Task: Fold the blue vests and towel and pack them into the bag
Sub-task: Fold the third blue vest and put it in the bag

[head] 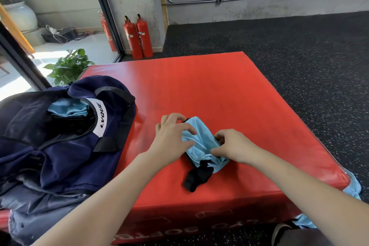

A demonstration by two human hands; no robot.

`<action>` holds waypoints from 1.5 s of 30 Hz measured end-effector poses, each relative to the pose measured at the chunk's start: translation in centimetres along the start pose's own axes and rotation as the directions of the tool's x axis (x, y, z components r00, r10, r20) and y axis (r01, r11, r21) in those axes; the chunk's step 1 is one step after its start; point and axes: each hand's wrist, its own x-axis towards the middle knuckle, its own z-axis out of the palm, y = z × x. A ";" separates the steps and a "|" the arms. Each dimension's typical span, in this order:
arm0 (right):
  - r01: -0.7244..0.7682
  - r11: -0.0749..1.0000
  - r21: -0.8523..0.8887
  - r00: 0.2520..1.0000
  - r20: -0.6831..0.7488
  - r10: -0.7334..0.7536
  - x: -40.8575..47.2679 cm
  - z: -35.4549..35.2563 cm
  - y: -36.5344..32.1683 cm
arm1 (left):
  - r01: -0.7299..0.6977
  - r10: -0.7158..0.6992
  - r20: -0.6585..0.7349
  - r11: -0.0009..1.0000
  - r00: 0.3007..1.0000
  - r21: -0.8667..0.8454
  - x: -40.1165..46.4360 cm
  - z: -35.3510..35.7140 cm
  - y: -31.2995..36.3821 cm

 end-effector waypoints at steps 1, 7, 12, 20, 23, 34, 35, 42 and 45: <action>0.018 1.000 0.016 1.000 0.008 -0.018 0.0 -0.1 0.0 | 0.039 -0.037 0.035 0.999 0.999 -0.037 0.2 -0.2 -0.4; 0.133 0.973 0.191 0.989 0.032 -0.141 -0.3 -0.9 0.2 | 0.111 -0.024 0.242 0.929 0.970 -0.354 0.4 -2.3 -1.2; 0.175 0.956 0.237 0.980 0.055 -0.193 -0.8 -1.5 0.2 | 0.184 -0.056 0.313 0.899 0.948 -0.397 -0.4 -2.9 -1.2; -0.006 0.898 0.439 0.988 0.139 -0.062 -1.8 -2.2 0.0 | 0.154 -0.112 0.120 0.886 0.986 -0.438 -2.1 -3.4 -0.7; 0.077 0.916 0.393 0.995 0.026 -0.095 -2.2 -2.2 -0.9 | 0.137 -0.154 0.003 0.868 0.988 -0.477 -3.1 -3.9 -0.7; 0.319 0.812 0.489 0.913 -0.387 -0.126 -3.2 1.1 -6.1 | 0.092 -0.199 -0.202 0.892 0.959 -0.442 -8.2 -6.9 -0.8; 0.349 0.798 0.492 0.907 -0.392 -0.155 -3.5 1.3 -6.6 | 0.091 -0.210 -0.218 0.886 0.953 -0.454 -8.6 -7.2 -1.0; 0.431 0.728 0.533 0.901 -0.306 -0.308 -5.3 3.7 -11.8 | 0.039 -0.321 -0.402 0.820 0.858 -0.571 -11.9 -9.6 -3.7; 0.425 0.723 0.545 0.905 -0.275 -0.324 -5.1 5.0 -14.7 | 0.028 -0.409 -0.484 0.785 0.774 -0.619 -12.9 -11.2 -5.3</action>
